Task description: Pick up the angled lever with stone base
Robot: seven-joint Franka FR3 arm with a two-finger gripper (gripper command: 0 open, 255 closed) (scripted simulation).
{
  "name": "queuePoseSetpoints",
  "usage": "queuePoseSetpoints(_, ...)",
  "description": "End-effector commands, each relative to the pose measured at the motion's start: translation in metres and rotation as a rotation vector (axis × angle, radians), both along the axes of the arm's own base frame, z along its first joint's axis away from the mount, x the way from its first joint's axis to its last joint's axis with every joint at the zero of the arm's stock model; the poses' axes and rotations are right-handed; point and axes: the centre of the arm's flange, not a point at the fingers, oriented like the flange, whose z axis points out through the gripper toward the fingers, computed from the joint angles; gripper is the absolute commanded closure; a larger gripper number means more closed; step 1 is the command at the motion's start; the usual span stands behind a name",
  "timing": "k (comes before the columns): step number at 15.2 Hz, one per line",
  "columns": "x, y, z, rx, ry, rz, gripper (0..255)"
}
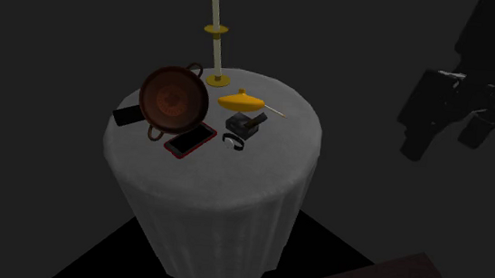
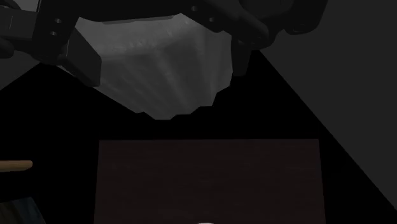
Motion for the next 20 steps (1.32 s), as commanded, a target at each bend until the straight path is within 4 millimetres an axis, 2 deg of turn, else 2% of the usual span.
queuePoseSetpoints(1,0.0,0.0,0.0,0.0,0.0,0.0,0)
queuePoseSetpoints(10,0.099,0.015,-0.057,0.018,-0.028,0.127,0)
queuePoseSetpoints(20,0.207,0.047,-0.116,0.038,-0.058,0.269,0)
